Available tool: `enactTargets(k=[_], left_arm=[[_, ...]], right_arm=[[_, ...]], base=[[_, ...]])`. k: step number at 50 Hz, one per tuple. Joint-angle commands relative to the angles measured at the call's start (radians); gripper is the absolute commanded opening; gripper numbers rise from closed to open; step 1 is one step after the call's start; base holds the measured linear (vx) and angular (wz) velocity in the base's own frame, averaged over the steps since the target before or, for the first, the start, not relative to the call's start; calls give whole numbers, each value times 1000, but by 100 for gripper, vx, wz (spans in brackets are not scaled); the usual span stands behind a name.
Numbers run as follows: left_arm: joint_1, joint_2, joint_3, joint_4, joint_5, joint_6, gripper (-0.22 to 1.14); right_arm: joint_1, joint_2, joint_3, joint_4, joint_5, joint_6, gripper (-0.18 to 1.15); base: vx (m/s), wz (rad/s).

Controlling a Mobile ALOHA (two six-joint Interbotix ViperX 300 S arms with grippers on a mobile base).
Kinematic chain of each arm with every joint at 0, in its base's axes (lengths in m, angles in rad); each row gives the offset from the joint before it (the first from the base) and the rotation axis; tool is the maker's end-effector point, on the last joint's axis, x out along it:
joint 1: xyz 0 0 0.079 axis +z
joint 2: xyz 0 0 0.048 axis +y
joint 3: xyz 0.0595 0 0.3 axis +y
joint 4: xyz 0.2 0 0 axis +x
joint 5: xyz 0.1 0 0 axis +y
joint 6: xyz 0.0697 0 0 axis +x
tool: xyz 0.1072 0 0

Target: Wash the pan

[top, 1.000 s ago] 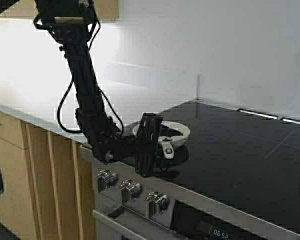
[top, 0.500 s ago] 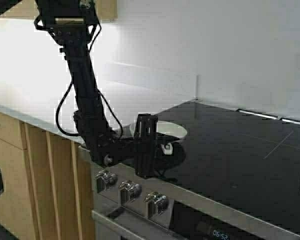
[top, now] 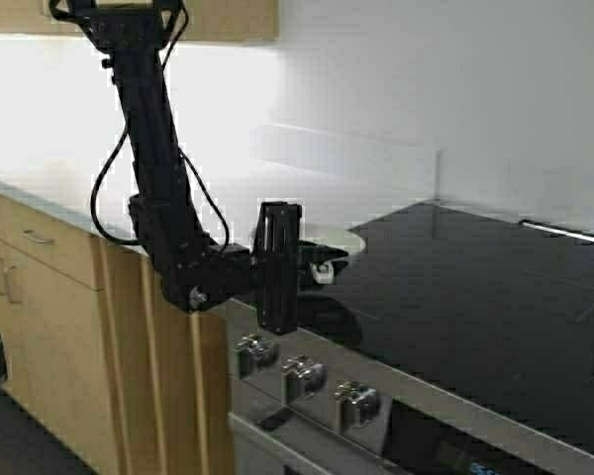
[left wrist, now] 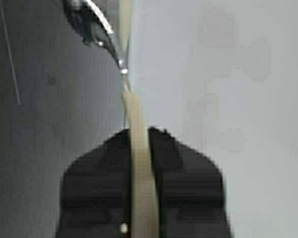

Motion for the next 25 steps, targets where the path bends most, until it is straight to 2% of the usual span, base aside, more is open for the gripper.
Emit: enactTargets(k=[1,25], left_arm=[[5,-77,18,2,-37,18,2],[5,-143,115,2,-86,28,2]], right_arm=[[2,5,-11,0,-8,0,6],[2,6,-9,0,6,-2,6]], base=[[2,33],[4,51]])
